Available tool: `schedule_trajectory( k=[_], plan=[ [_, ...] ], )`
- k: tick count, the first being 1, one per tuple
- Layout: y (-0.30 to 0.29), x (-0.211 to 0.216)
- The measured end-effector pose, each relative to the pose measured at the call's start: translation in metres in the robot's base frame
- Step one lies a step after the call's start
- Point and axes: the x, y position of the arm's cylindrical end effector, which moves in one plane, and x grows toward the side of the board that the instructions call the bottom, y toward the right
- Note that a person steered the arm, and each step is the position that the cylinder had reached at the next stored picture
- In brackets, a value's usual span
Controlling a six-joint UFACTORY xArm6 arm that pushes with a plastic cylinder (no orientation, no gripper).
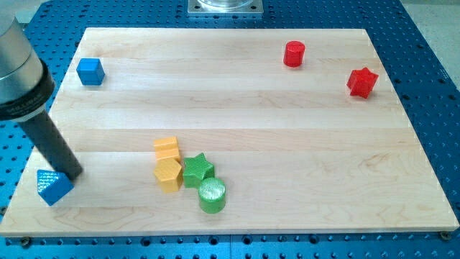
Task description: Place your hand vertically above the blue cube
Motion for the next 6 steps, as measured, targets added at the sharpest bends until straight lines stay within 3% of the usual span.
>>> schedule_trajectory(
  k=[2,3,5,6],
  plan=[
    [0.092,-0.131],
    [0.093,-0.185],
    [0.008,-0.262],
    [-0.021,-0.253]
  ],
)
